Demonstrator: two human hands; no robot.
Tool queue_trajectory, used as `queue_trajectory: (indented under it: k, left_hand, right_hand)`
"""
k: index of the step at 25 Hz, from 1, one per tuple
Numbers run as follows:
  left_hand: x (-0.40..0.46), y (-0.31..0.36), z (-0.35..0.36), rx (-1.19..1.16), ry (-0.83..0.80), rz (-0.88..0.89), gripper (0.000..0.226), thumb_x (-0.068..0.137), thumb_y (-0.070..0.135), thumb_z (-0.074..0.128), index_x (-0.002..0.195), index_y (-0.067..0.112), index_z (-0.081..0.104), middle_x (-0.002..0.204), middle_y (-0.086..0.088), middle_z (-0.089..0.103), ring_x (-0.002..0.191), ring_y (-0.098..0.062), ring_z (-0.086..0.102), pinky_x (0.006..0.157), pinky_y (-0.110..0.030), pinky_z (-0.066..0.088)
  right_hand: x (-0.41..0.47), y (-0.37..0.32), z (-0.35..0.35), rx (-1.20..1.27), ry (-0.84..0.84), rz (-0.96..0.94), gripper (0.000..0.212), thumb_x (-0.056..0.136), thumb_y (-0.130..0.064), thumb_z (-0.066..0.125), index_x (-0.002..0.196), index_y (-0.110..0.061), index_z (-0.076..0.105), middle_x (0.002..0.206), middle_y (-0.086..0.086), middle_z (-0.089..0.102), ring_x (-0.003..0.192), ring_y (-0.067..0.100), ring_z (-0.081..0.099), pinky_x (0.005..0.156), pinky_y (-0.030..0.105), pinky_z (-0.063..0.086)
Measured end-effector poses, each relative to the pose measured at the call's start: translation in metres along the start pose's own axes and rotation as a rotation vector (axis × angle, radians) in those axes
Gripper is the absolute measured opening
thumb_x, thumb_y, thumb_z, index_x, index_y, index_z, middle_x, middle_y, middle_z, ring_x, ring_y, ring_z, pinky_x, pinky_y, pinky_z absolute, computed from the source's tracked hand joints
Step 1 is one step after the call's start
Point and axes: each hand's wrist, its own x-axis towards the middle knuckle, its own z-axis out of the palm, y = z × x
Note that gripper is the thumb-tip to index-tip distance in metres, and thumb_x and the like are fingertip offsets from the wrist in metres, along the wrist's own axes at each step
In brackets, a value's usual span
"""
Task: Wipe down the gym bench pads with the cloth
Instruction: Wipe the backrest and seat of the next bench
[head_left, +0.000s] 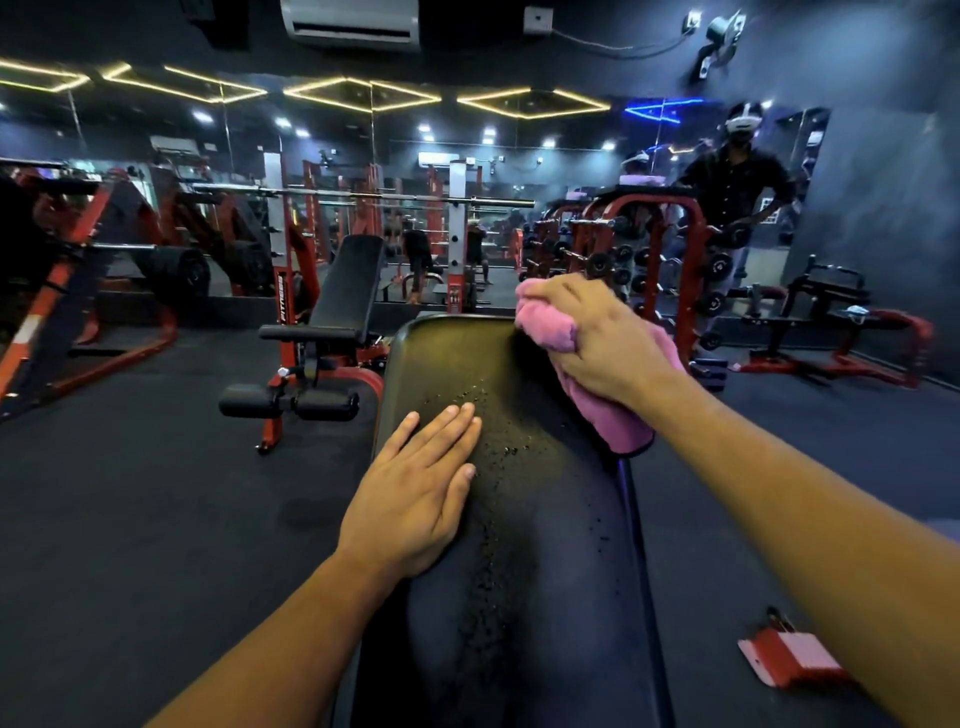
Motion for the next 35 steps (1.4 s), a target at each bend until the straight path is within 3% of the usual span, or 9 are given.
queue_trajectory:
  k: [3,5,8,14,17,22,27,32,35]
  left_hand:
    - [-0.001,0.001,0.000,0.016,-0.006,0.004,0.055,0.110,0.037,0.025,0.158,0.018,0.044,0.167,0.005,0.035,0.155,-0.008,0.028,0.128,-0.039,0.017]
    - [0.000,0.001,0.000,0.016,-0.003,0.004,0.055,0.111,0.038,0.024,0.158,0.018,0.044,0.166,0.005,0.035,0.155,-0.007,0.027,0.128,-0.038,0.016]
    - [0.001,-0.001,0.001,0.015,0.002,0.005,0.055,0.111,0.037,0.024,0.158,0.018,0.044,0.166,0.005,0.036,0.155,-0.007,0.027,0.128,-0.039,0.018]
    - [-0.001,0.002,0.002,0.005,0.009,0.007,0.055,0.109,0.036,0.026,0.157,0.016,0.044,0.166,0.004,0.036,0.154,-0.009,0.030,0.127,-0.040,0.018]
    - [0.000,0.002,0.002,0.027,0.019,0.009,0.054,0.109,0.034,0.028,0.157,0.015,0.045,0.166,0.003,0.036,0.154,-0.010,0.031,0.127,-0.041,0.020]
    - [-0.001,0.002,0.004,0.025,0.029,0.012,0.054,0.109,0.034,0.029,0.156,0.016,0.045,0.166,0.003,0.037,0.154,-0.011,0.031,0.127,-0.041,0.021]
    - [0.000,0.000,0.003,0.014,0.024,0.009,0.054,0.108,0.035,0.028,0.157,0.017,0.045,0.165,0.004,0.037,0.154,-0.010,0.031,0.127,-0.041,0.020]
    - [-0.001,0.000,0.005,0.010,0.030,0.003,0.054,0.108,0.034,0.029,0.156,0.017,0.047,0.164,0.003,0.039,0.153,-0.011,0.034,0.127,-0.042,0.022]
    - [-0.001,0.001,0.004,-0.001,0.040,-0.004,0.054,0.107,0.033,0.031,0.155,0.016,0.048,0.164,0.003,0.041,0.152,-0.011,0.035,0.126,-0.042,0.023]
  right_hand:
    - [-0.012,-0.010,0.026,-0.067,-0.193,0.243,0.065,0.096,-0.057,0.053,0.156,-0.039,0.034,0.166,-0.010,0.028,0.154,0.035,0.019,0.119,0.068,0.019]
    - [-0.007,-0.017,0.034,-0.059,-0.231,0.362,0.065,0.094,-0.074,0.041,0.151,-0.044,0.038,0.166,-0.012,0.025,0.153,0.035,0.022,0.115,0.067,0.025]
    - [-0.029,-0.035,0.028,-0.141,-0.200,0.268,0.067,0.091,-0.066,0.037,0.150,-0.037,0.042,0.165,-0.003,0.028,0.145,0.032,0.032,0.112,0.054,0.031]
    - [-0.145,-0.091,0.024,-0.117,-0.230,0.047,0.060,0.091,-0.050,0.047,0.150,-0.037,0.047,0.164,-0.008,0.036,0.146,0.027,0.037,0.110,0.049,0.031]
    - [-0.139,-0.076,0.021,-0.141,-0.290,-0.067,0.068,0.087,-0.042,0.048,0.154,-0.036,0.041,0.167,-0.007,0.030,0.146,0.026,0.038,0.111,0.047,0.032]
    - [-0.031,-0.037,0.030,-0.169,-0.258,0.236,0.062,0.095,-0.038,0.040,0.156,-0.035,0.035,0.169,-0.001,0.022,0.153,0.030,0.023,0.122,0.057,0.019]
    - [-0.011,-0.041,0.036,-0.210,-0.184,0.341,0.050,0.093,-0.038,0.045,0.143,-0.031,0.047,0.164,0.006,0.030,0.143,0.037,0.037,0.111,0.054,0.033]
    - [-0.112,-0.101,0.026,-0.071,-0.221,0.177,0.071,0.080,-0.037,0.042,0.151,-0.032,0.047,0.166,-0.001,0.033,0.150,0.032,0.033,0.115,0.053,0.034]
    - [-0.161,-0.099,0.015,-0.081,-0.332,-0.040,0.069,0.085,-0.035,0.053,0.154,-0.034,0.043,0.169,-0.005,0.026,0.154,0.025,0.028,0.120,0.051,0.027]
